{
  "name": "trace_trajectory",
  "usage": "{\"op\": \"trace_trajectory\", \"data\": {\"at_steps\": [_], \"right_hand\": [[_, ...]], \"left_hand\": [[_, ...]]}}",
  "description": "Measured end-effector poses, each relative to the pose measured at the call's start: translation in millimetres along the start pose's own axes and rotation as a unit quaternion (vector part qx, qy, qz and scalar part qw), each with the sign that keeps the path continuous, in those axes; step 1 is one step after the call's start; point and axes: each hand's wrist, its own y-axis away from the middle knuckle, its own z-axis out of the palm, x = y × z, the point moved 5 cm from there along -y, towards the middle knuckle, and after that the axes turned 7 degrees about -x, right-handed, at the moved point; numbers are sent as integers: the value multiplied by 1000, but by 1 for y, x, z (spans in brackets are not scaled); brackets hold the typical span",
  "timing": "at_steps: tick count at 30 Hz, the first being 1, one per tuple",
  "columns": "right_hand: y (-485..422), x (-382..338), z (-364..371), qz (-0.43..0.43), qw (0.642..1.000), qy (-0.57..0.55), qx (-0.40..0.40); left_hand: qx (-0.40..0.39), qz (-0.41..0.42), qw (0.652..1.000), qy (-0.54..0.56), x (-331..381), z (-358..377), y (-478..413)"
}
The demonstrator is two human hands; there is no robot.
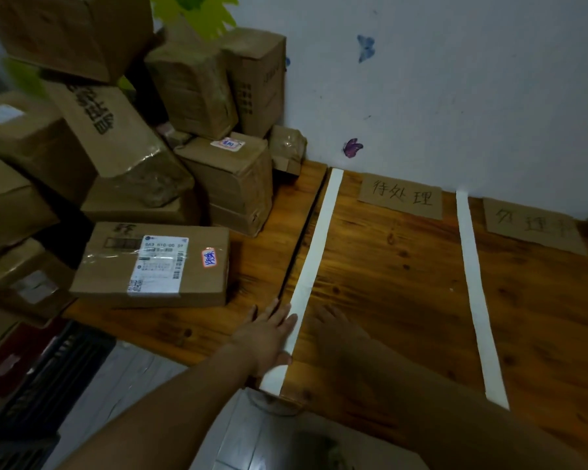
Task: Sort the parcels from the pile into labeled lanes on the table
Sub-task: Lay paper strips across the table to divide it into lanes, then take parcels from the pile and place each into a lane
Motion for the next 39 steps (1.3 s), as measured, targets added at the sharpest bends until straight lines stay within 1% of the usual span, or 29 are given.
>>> {"op": "trace_trajectory", "data": {"at_steps": [3, 5, 7, 11, 15, 17, 22, 27, 30, 32, 34, 36, 37, 39], "right_hand": [[4, -10, -19, 32, 999, -2, 19], [13, -19, -45, 59, 997, -4, 47], [24, -31, -79, 73, 993, -27, 85], [44, -69, -158, 39, 983, -58, 169], [56, -115, -239, 10, 972, -41, 231], [61, -137, -278, -10, 964, -30, 263], [58, -181, -368, -46, 943, -26, 329], [38, -215, -439, -92, 924, -59, 367], [14, -234, -470, -104, 911, -140, 374], [-4, -244, -483, -92, 899, -215, 372], [-21, -249, -484, -62, 889, -296, 343], [-31, -255, -476, -62, 876, -366, 307], [-34, -258, -472, -63, 872, -377, 306], [-33, -261, -469, -66, 853, -390, 340]], "left_hand": [[36, 15, 998, 46, -11, -27, 19], [77, 22, 995, 67, -25, -59, 39], [134, 22, 988, 74, -45, -98, 65], [237, -20, 970, 55, -102, -170, 124], [316, -85, 943, 61, -169, -224, 184], [339, -118, 931, 68, -201, -246, 207], [380, -184, 897, 131, -274, -295, 235], [453, -208, 842, 204, -332, -339, 240], [467, -224, 811, 271, -363, -358, 236], [462, -213, 785, 353, -377, -363, 229], [431, -199, 758, 447, -385, -360, 220], [385, -174, 752, 506, -386, -353, 210], [380, -162, 752, 513, -385, -350, 208], [405, -139, 743, 514, -383, -347, 211]]}}
